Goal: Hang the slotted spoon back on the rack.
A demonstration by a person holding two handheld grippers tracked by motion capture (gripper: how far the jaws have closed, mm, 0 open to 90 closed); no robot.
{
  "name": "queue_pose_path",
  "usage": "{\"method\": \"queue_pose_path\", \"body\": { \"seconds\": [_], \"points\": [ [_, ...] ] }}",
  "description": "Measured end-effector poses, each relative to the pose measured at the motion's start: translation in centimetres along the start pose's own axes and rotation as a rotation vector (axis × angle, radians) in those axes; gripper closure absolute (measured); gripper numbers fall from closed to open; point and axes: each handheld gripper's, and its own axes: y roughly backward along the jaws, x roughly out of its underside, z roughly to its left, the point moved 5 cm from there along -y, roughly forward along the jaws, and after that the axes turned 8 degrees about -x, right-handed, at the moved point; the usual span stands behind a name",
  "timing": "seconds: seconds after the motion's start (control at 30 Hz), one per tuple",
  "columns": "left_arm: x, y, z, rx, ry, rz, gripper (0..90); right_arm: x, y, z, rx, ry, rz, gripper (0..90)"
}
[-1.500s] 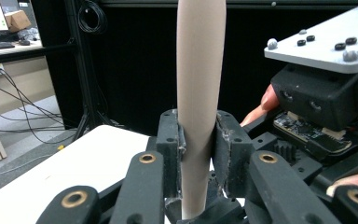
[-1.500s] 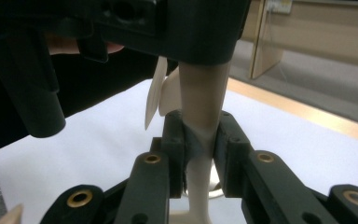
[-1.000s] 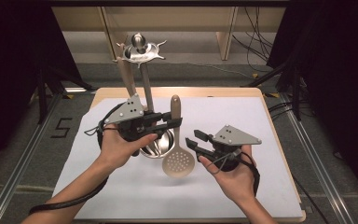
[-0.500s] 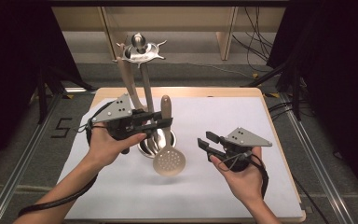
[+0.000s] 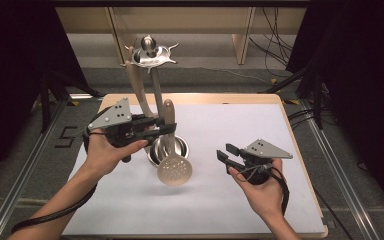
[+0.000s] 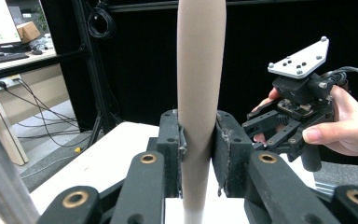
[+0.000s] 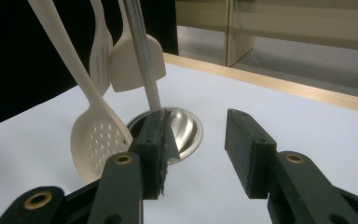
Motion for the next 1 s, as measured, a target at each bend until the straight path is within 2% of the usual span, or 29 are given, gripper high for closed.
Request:
{"method": "queue_pose_path", "body": {
  "seconds": [0.07,0.13,0.17,0.23,0.3,0.6,0.63,0.67,0.77,0.93,1.0],
  "points": [
    [0.0,0.1,0.2,-0.004,-0.001,-0.002,73.5,0.1,0.1,0.0,0.015,-0.012,0.006,59.9],
    [-0.1,0.2,0.4,-0.006,-0.001,0.0,73.5,0.1,0.1,-0.3,0.026,0.012,-0.004,59.9],
    [-0.1,0.2,0.4,-0.006,-0.002,0.0,73.5,0.1,0.1,-0.2,0.01,-0.012,-0.002,59.9],
    [-0.1,0.3,0.6,-0.007,-0.008,0.002,73.5,0.2,0.1,-0.4,0.009,-0.003,-0.001,59.9],
    [-0.2,0.3,0.7,-0.007,-0.008,0.006,73.6,0.3,0.2,-0.3,0.019,-0.023,0.006,59.9],
    [-0.4,0.4,1.1,-0.012,-0.012,0.007,73.6,0.4,0.1,-0.6,0.013,-0.015,0.001,60.0],
    [-0.4,0.4,1.2,-0.013,-0.014,0.006,73.6,0.4,0.2,-0.6,0.027,-0.017,0.011,60.0],
    [-0.4,0.5,1.2,-0.013,-0.011,0.006,73.6,0.4,0.1,-0.7,0.04,-0.007,-0.007,59.9],
    [-0.6,0.5,1.4,-0.014,-0.013,0.003,73.5,0.5,0.1,-0.6,0.014,-0.024,0.012,59.9],
    [-0.9,0.8,1.7,-0.019,-0.013,-0.002,73.5,0.6,0.1,-0.5,0.013,-0.037,0.012,59.9],
    [-1.0,0.8,1.8,-0.021,-0.014,-0.003,73.5,0.6,0.0,-0.7,0.011,-0.016,0.008,59.9]
  ]
}}
